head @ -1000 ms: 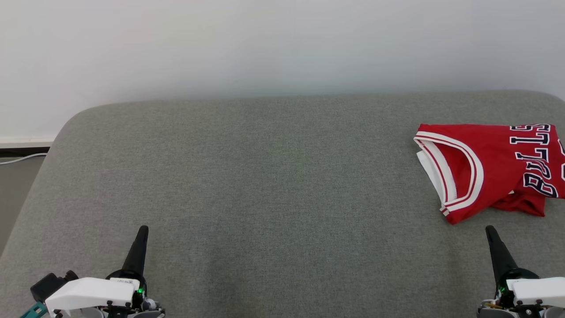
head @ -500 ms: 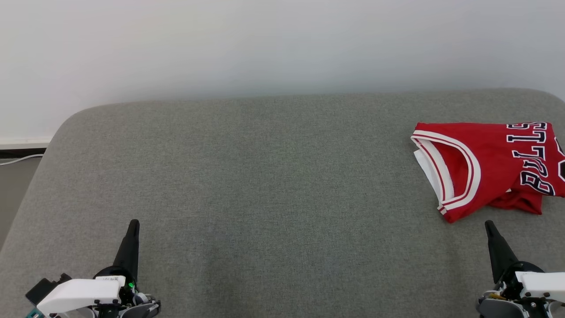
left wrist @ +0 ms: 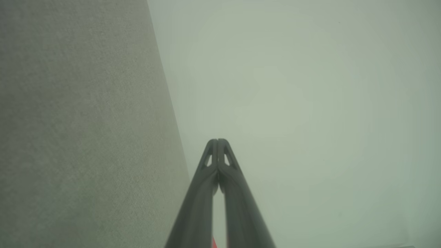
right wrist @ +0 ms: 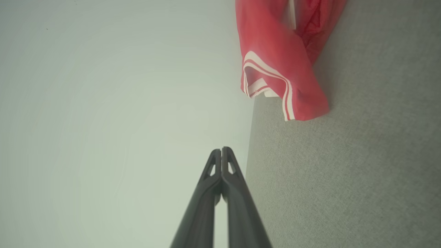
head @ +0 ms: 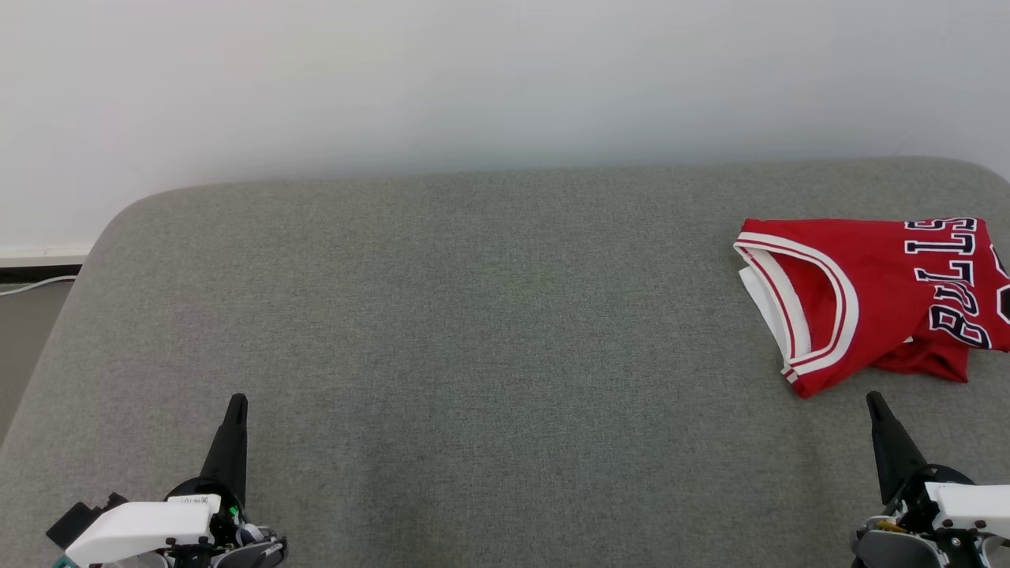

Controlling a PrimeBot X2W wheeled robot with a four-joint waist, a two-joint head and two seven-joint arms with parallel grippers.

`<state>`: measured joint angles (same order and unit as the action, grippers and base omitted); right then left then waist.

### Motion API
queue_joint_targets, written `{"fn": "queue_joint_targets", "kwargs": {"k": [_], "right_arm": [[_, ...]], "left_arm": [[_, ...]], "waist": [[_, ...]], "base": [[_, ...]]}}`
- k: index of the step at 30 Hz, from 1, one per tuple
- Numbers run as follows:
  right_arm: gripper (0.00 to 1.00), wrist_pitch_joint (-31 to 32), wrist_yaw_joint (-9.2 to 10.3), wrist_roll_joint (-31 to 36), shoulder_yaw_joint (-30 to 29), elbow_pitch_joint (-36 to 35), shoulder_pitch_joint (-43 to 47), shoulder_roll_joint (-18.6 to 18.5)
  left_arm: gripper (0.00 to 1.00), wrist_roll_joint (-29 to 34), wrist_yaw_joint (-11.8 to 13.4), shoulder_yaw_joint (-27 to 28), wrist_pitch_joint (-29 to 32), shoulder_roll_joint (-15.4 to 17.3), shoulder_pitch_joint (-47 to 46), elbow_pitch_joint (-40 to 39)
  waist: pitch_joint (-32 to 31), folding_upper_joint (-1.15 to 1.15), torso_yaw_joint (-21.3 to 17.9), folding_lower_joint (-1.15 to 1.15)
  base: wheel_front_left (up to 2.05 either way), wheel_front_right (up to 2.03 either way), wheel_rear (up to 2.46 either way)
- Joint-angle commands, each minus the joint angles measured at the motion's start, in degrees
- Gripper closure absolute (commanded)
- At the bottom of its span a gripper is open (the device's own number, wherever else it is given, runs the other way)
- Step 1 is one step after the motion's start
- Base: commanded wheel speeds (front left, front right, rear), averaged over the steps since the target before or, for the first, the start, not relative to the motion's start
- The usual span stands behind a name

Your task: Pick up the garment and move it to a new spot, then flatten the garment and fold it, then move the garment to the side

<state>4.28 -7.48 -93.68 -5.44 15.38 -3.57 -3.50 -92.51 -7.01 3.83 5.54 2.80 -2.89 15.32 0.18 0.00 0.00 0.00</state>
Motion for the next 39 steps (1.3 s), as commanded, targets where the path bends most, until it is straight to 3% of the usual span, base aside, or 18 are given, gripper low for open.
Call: {"fn": "queue_joint_targets", "kwargs": {"k": [1,39], "right_arm": [[1.0,0.7,-0.01,-0.1,0.8,-1.5,-2.4,-0.8],[1.0,1.2,-0.01,0.5,0.1,-1.4,-2.5,-0.3]], "left_arm": [[1.0,-0.3,-0.5,1.9,0.3,0.6,-3.2,-1.3],[1.0,0.0,-0.5,2.3,0.6,0.4,-3.3,-1.3]], "waist": [[0.0,0.0,0.0,0.0],[0.0,0.0,0.0,0.0]], "base": [[0.0,0.0,0.0],[0.0,0.0,0.0]]}}
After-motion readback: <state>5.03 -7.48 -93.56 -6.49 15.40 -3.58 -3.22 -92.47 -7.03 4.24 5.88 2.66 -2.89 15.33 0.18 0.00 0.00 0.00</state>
